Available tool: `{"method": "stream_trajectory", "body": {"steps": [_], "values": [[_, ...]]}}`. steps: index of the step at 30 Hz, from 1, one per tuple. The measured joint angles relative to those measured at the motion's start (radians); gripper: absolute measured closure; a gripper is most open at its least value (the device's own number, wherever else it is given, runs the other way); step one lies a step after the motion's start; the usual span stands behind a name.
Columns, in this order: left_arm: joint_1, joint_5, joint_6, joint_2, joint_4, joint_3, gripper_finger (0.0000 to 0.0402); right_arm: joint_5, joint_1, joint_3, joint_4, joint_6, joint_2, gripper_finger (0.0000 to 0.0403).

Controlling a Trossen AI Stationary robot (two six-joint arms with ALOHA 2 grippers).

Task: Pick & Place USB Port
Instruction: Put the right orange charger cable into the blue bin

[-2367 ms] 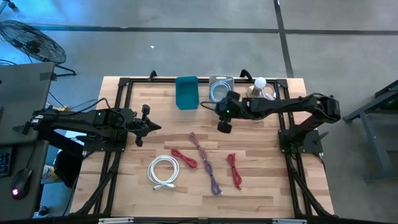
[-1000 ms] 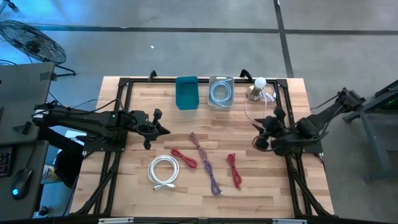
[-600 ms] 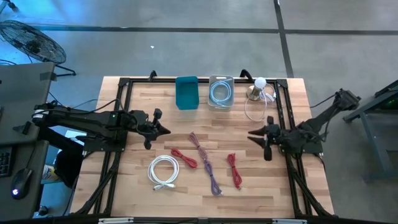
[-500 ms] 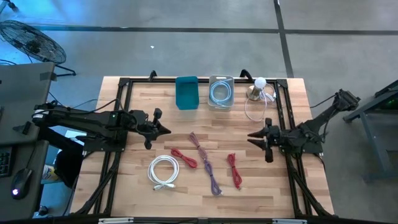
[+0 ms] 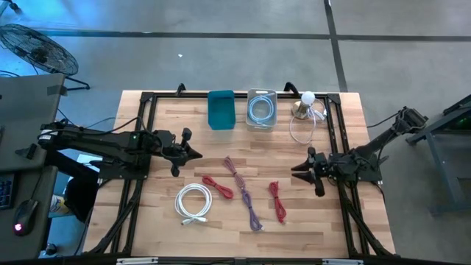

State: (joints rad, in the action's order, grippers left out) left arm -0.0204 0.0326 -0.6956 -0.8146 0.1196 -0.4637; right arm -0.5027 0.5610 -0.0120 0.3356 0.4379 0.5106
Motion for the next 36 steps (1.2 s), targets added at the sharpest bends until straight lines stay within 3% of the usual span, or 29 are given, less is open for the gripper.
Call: {"method": "stream_trajectory", "body": {"steps": [14,26,36], "values": [[0.000,0.000,-0.001,0.000,0.000,0.000,0.0401,0.035,-0.001,-0.006,-0.001,0.028,0.033,0.0304],[0.000,0.000,-0.003,0.000,0.000,0.000,0.0401,0.105,-0.074,-0.276,-0.439,0.048,0.148,0.0304],[0.000,0.000,-0.003,0.000,0.002,0.000,0.0401,0.232,-0.127,-0.353,-0.451,0.080,0.288,0.0305]]}}
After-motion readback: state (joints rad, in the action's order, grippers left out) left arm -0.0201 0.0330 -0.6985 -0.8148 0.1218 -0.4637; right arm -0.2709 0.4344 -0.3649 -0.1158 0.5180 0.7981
